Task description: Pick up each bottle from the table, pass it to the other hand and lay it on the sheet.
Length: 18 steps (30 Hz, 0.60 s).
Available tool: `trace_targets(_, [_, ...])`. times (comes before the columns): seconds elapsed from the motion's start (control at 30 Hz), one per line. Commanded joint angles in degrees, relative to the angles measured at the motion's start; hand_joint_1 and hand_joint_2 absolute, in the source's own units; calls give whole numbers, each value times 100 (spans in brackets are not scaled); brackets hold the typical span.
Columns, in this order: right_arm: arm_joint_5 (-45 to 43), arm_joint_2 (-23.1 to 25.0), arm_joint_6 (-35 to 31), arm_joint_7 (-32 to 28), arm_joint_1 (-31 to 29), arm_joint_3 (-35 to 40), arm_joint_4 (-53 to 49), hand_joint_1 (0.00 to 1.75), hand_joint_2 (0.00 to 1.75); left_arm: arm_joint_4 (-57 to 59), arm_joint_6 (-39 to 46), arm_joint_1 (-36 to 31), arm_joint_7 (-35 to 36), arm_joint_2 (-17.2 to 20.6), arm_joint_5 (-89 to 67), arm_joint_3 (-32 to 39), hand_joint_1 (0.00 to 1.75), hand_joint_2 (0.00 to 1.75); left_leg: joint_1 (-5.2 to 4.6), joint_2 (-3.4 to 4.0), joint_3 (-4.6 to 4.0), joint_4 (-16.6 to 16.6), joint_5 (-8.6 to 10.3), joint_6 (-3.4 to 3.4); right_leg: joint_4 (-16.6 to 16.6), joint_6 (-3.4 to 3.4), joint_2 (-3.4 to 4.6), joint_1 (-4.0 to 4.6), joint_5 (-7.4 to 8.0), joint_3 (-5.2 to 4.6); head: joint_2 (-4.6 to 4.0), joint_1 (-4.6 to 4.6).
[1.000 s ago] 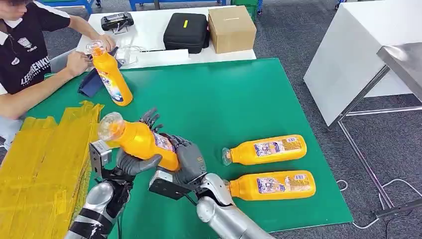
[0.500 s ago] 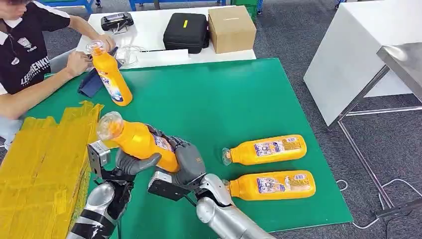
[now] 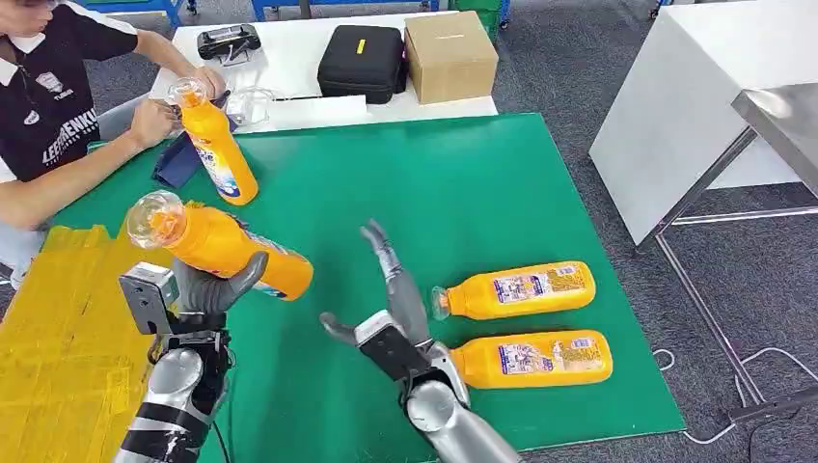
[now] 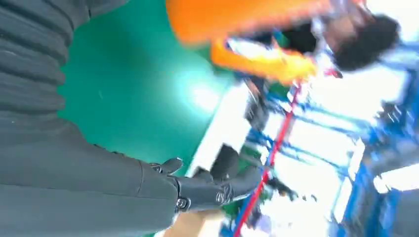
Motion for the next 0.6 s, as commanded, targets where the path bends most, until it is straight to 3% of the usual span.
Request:
trace_targets(0.03, [-177, -544, -5, -142, 360, -752, -1446, 0, 0, 809, 1738, -656, 155, 521, -2142, 340, 175, 175, 9, -22, 20, 6, -7, -1, -2, -8, -12, 8, -6, 27, 0, 0])
trace_targets(0.07, [-242, -565, -2, -218, 404, -857, -1601, 0, 0, 1041, 1865, -777, 359, 712, -2772, 263, 175, 175, 8, -23, 22, 5, -7, -2, -1, -9, -13, 8, -7, 28, 0, 0])
trace_targets(0.2, [-261, -587, 85, -206, 443, -954, -1745, 0, 0, 1210, 1747, -877, 283, 718, -2813, 446, 175, 175, 7, -29, 24, 4, -6, -3, -1, -10, -21, 7, -10, 30, 0, 0])
trace_targets(0.23, [-257, -559, 60, -269, 432, -961, -1741, 0, 175, 1403, 2156, -941, 558, 852, -3648, 292, 175, 175, 9, -24, 30, 3, -9, -3, -4, -10, -14, 9, -10, 36, 0, 0])
trace_targets(0.4, [-407, -672, 197, -269, 342, -1033, -2025, 0, 175, 3195, 2993, -1468, 2275, 1810, -8159, -209, 175, 175, 9, -17, 34, 3, -8, -5, 1, -12, -8, 8, -9, 34, 0, 0])
trace_targets(0.5, [-563, -713, 411, -283, 249, -1037, -1970, 0, 175, 4480, 2430, -1860, 2167, 2068, -8618, -545, 175, 175, 6, 10, 38, -9, -4, -5, -6, -11, 18, 5, 2, 29, 0, 0])
trace_targets(0.6, [-641, -701, 501, -290, 252, -1022, -1983, 0, 175, 4997, 2237, -1946, 2099, 2039, -8527, -502, 175, 175, 9, 5, 37, -2, -6, -4, -1, -11, 9, 8, -3, 29, 0, 0])
